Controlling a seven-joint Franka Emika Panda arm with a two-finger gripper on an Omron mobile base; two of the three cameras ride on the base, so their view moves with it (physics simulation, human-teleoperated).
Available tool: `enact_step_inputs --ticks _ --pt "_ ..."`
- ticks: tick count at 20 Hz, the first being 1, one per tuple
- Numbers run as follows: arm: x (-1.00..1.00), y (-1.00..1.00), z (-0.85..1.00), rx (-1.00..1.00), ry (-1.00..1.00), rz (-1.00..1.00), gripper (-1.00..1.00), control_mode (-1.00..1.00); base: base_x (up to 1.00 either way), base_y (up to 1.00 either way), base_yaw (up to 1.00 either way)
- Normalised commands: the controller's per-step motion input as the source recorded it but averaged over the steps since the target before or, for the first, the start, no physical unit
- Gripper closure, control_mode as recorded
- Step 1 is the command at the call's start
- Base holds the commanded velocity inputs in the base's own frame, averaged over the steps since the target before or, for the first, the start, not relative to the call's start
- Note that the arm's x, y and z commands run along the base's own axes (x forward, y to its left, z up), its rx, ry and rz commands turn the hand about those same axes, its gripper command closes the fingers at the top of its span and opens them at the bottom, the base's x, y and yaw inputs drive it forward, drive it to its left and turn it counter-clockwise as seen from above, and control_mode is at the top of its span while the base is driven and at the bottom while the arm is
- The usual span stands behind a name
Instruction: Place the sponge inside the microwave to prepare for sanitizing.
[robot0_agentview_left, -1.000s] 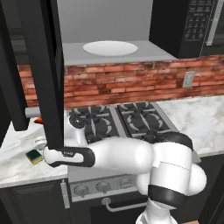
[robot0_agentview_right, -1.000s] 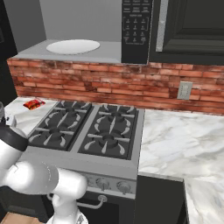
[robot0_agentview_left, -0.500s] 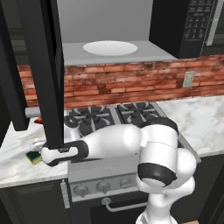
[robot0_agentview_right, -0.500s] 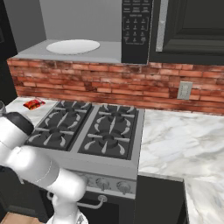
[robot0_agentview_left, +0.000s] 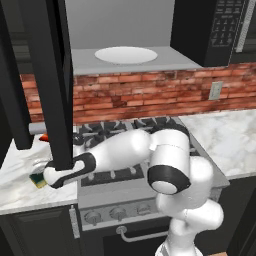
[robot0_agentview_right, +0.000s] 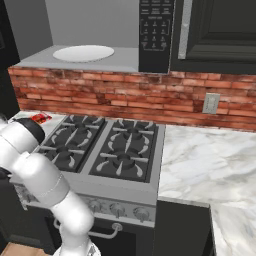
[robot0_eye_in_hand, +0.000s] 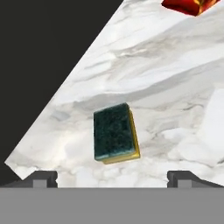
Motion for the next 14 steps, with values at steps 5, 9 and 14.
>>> enact_step_inputs --ticks 5,9,14 --pt "0.08 0.29 -0.2 -0.03 0.0 0.01 -1.0 -1.0 0.0 0.0 0.0" --pt "0.08 0.22 -0.13 -0.04 0.0 0.0 -1.0 -1.0 0.0 0.0 0.0" --pt "0.11 0.15 -0.08 -0.02 0.0 0.0 -1.0 -1.0 0.0 0.0 0.0"
